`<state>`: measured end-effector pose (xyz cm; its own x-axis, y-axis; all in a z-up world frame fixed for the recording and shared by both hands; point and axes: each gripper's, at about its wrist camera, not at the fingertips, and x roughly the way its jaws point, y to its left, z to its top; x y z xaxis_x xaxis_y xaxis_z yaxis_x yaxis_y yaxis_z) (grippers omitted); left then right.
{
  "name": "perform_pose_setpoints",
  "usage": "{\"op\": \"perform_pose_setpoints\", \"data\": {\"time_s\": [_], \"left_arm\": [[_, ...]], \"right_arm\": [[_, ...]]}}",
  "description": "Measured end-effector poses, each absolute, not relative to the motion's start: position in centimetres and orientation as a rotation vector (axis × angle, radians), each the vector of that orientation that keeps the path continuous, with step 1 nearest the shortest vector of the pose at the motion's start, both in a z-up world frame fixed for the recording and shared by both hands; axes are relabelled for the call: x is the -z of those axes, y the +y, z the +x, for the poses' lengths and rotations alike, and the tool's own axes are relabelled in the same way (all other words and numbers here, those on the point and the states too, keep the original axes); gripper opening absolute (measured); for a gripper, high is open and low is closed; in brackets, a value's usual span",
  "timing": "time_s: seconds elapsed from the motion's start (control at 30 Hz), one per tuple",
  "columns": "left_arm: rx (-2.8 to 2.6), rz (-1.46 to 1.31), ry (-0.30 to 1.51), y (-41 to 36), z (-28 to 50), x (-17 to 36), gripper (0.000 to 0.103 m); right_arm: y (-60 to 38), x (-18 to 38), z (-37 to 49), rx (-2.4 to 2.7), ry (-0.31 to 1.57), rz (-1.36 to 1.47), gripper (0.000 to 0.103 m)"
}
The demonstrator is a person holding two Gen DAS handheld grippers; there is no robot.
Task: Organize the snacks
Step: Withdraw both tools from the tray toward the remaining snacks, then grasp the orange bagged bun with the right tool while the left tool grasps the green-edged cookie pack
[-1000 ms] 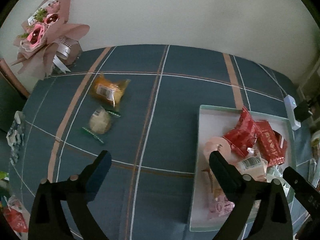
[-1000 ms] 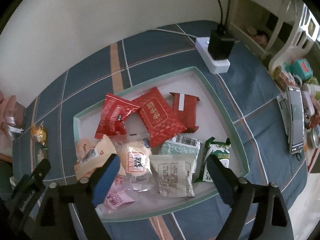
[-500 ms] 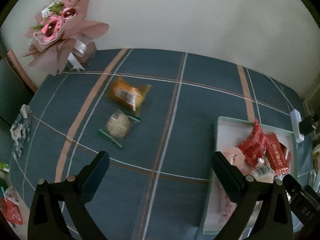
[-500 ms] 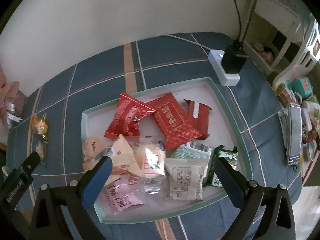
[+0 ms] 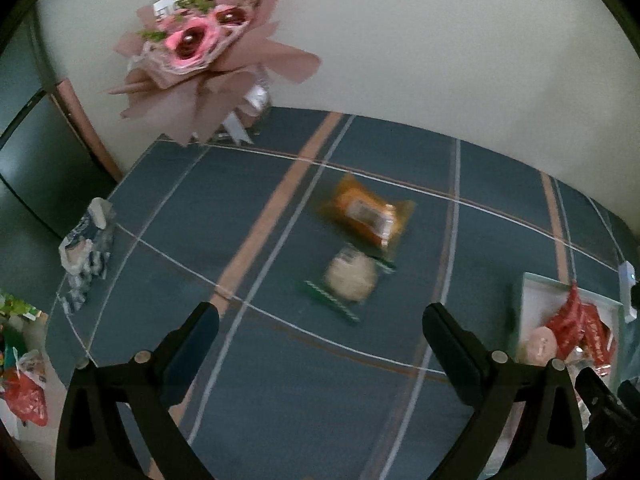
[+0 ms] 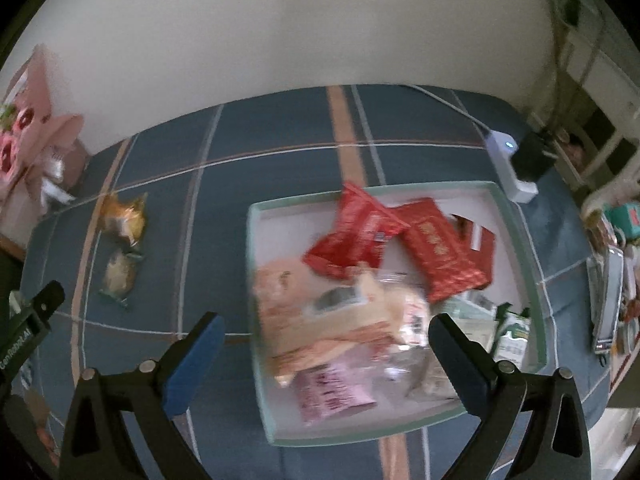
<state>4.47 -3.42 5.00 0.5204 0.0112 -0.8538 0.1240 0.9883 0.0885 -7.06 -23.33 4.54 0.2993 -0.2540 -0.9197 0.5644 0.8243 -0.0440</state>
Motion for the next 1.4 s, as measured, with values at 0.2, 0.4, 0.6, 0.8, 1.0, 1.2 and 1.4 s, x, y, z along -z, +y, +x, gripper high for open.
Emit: {"op": "perform_pose_setpoints", "data": {"time_s": [0.2, 0.4, 0.6, 0.8, 1.0, 1.2, 1.4], "left_arm": [[0.036, 0.095, 1.042, 0.5, 6.1, -4.6, 0.101], [0.037, -0.015, 1.094, 2.7, 8.4, -3.0, 0.101], [0.080, -0.065, 1.136, 2.2, 10.9, -0.2, 0.101], [0.163, -0.076, 1.174, 0.0, 12.6, 2.7, 0.101], [0.234, -0.025, 1.203, -1.9, 13.8, 5.1, 0.101], [0.301, 0.059, 1.215, -4.3, 14.1, 6.6, 0.101], [0.309, 0.128, 1.226, -5.5, 14.1, 7.7, 0.086]], "right_arm": [[-19.4, -4.2, -4.7, 0.457, 1.142, 0.282, 0.103], [-16.5, -4.0, -2.1, 0.382, 1.113, 0.242, 0.103], [-15.9, -2.2, 0.4, 0.347, 1.116, 0.252, 0.103], [-16.7, 0.8, 3.1, 0.349, 1.155, 0.249, 0.103], [-18.2, 1.6, 3.9, 0.364, 1.147, 0.230, 0.103], [-19.9, 2.0, 4.2, 0.371, 1.144, 0.244, 0.103], [-20.6, 1.8, 4.5, 0.384, 1.142, 0.238, 0.103]]}}
